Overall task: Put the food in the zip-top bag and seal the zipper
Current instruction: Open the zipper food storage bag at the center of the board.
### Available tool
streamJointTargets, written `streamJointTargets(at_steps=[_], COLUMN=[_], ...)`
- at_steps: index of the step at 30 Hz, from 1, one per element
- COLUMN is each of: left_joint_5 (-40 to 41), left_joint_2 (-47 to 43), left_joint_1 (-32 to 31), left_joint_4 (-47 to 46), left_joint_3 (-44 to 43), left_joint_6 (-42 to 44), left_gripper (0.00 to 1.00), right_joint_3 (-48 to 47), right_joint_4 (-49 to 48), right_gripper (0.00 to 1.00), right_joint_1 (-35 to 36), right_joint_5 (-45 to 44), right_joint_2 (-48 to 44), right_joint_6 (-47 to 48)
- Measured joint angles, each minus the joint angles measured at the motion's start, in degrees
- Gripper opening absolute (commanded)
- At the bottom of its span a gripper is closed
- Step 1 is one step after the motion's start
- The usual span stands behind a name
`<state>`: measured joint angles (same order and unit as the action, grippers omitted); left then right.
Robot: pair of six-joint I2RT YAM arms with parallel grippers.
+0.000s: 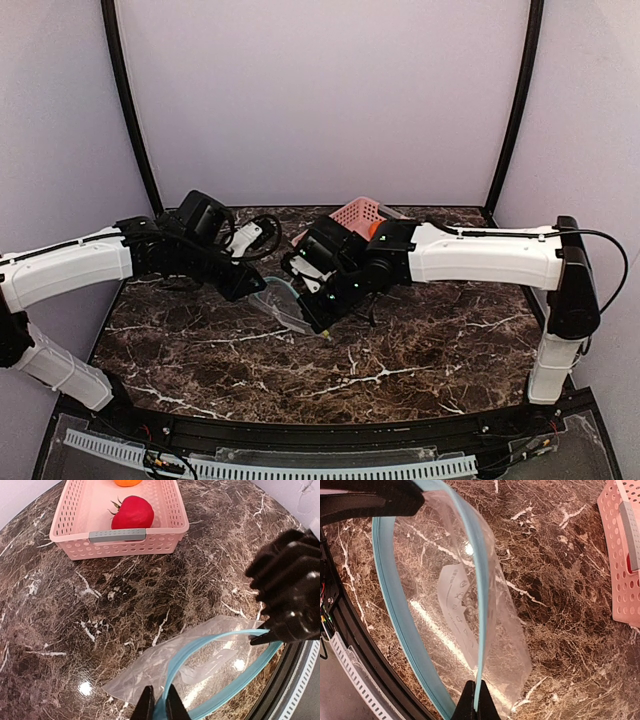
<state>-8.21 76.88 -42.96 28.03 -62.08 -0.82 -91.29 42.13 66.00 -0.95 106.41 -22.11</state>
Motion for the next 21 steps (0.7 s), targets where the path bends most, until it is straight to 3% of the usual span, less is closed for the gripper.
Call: streamJointTargets(at_steps=[3,7,12,21], left_joint_5=[-0.48,-0.87,0.61,4.76], left_joint_2=[-0.07,-0.48,-1.20,-1.64], left_joint_1=[0.00,0.00,0.00,0.46], left_joint_4=[0.00,0.04,0.50,0.92], left_joint_3=[0.22,1.31,2.91,6.23], left_joint_6=[0.04,-0.20,-2.78,-9.68], left_gripper=[0.01,0.01,0.01,0.01], right_joint_3=[0.00,-0.31,-2.14,-2.99], right_joint_4=[0.00,0.26,0.68,0.70], right_gripper=[0.03,0.35,0.65,0.82], right_joint_1=[-0.13,-0.44,-0.70,-4.04], right_joint_5=[-1.05,-2.14,-2.56,-2.75], right_joint_2=[0.00,0.00,-0.02,-3.98], right_joint_6=[-1.09,-2.25,-2.84,-3.82])
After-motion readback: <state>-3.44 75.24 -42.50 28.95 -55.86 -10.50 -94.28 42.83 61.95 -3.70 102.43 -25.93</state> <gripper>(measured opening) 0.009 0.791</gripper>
